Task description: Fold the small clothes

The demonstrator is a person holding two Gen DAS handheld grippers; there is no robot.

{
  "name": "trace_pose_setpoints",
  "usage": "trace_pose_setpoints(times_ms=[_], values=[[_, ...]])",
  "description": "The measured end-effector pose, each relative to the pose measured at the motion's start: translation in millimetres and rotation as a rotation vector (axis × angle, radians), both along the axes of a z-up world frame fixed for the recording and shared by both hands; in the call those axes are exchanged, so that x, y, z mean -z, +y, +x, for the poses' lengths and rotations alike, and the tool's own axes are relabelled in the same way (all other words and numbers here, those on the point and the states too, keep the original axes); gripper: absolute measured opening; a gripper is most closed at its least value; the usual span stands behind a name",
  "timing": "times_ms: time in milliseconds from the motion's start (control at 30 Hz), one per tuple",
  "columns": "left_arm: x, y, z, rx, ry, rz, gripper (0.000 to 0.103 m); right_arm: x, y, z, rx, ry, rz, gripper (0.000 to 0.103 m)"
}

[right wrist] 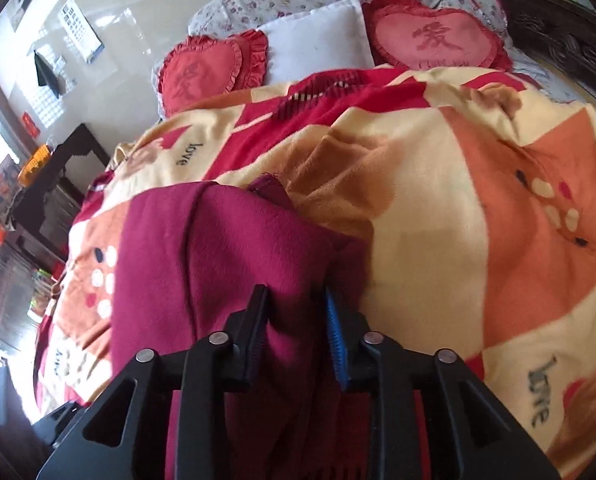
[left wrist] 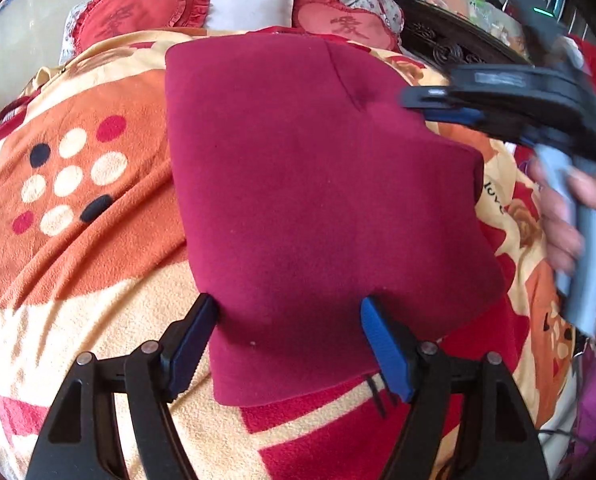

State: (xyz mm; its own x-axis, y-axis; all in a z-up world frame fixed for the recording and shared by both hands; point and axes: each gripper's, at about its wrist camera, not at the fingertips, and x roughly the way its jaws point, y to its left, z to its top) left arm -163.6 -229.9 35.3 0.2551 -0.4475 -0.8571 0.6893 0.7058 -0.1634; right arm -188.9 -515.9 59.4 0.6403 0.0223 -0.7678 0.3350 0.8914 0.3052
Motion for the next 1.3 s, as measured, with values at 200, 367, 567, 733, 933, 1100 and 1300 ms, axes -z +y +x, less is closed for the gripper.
trace_pose_setpoints(times_ms=[200,367,567,733,933,1100,1300], values=[[-0.7,5.0,-4.4,-0.011,0.007,-0.011,0.078,-0.3,42.9,-41.1,-0.111,-0.003,0.112,0.039],[-13.9,19.5,-11.5,0.000,-0.017,-0.027,0.078,5.9,55.0,-68.1,-0.065,-0.012,0.048,0.000],[-10.9,30.5,-6.1,-0.047,-0.007,-0.005,0.078,23.8,51.9,-71.8,-0.002,0.041,0.051,0.008],[-9.3,27.8,-3.7,-0.052,-0.017,0.010,0.078,-22.9,63.8,-91.8,0.043,-0.093,-0.011,0.014],[-10.1,20.2,-6.7,-0.063,-0.047,0.040,0.078,-20.3,80.2,-72.7,-0.026,-0.095,-0.108,0.014],[-11.6,15.6,-9.7,-0.067,-0.072,0.057,0.078,34.0,57.0,-61.4,0.034,0.047,-0.010,0.014],[-14.3,10.9,-10.8,-0.077,-0.091,0.063,0.078,-3.7,70.9,-83.6,0.031,-0.007,-0.110,0.014]])
